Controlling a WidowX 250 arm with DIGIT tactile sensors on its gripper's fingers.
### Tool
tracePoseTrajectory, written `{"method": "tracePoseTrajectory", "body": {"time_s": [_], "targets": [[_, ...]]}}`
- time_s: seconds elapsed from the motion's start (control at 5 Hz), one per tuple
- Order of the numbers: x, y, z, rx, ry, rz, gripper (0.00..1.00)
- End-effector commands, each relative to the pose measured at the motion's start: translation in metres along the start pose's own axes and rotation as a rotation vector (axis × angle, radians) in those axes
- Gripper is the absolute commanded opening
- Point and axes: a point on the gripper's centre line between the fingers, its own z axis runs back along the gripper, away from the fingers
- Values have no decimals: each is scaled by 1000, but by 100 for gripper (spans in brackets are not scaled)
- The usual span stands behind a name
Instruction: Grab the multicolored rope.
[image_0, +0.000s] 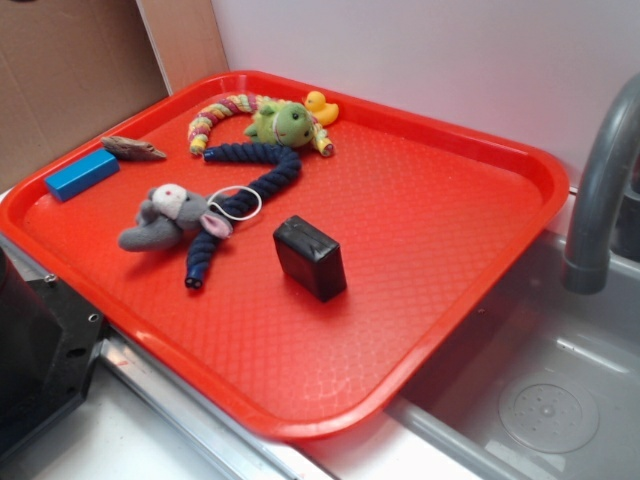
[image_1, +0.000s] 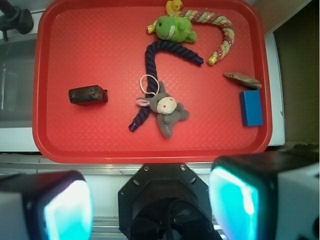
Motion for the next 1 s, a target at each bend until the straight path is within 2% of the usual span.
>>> {"method": "tracePoseTrajectory", "body": {"time_s": [0.0,0.2,0.4,0.6,0.8], "targets": [[0,0,0,0,0,0,100],[20,49,-42,-15,107,163,100],[43,79,-60,-1,52,191,100],[87,97,-82,-69,-57,161,100],[87,97,-82,-69,-57,161,100]]}}
